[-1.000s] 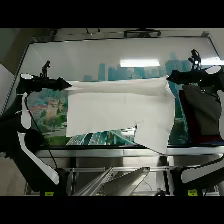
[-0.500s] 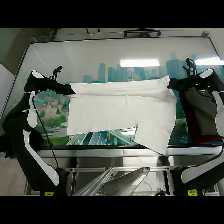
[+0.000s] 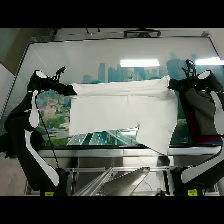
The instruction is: Fold the shirts.
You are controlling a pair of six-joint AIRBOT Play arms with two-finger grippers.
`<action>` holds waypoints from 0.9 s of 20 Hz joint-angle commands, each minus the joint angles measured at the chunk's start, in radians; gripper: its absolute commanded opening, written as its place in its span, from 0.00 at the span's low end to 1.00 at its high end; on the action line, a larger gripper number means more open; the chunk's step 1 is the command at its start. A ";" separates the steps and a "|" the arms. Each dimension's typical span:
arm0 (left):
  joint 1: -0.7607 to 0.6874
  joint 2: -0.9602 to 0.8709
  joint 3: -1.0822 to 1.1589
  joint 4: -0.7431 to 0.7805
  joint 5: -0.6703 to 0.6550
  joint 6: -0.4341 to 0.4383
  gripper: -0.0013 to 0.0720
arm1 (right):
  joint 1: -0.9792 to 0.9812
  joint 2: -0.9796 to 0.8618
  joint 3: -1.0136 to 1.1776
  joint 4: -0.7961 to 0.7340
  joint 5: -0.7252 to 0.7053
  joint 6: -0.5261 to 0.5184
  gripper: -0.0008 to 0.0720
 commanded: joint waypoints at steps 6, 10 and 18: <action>0.009 0.054 0.003 0.011 -0.088 -0.124 0.41 | -0.002 0.065 0.001 -0.092 0.050 0.137 0.35; 0.055 0.183 0.000 0.141 -0.141 -0.272 0.41 | -0.002 0.221 0.000 -0.393 0.212 0.343 0.32; 0.146 0.605 -0.571 0.145 -0.119 -0.216 0.41 | -0.057 0.686 -0.470 -0.416 0.379 0.362 0.23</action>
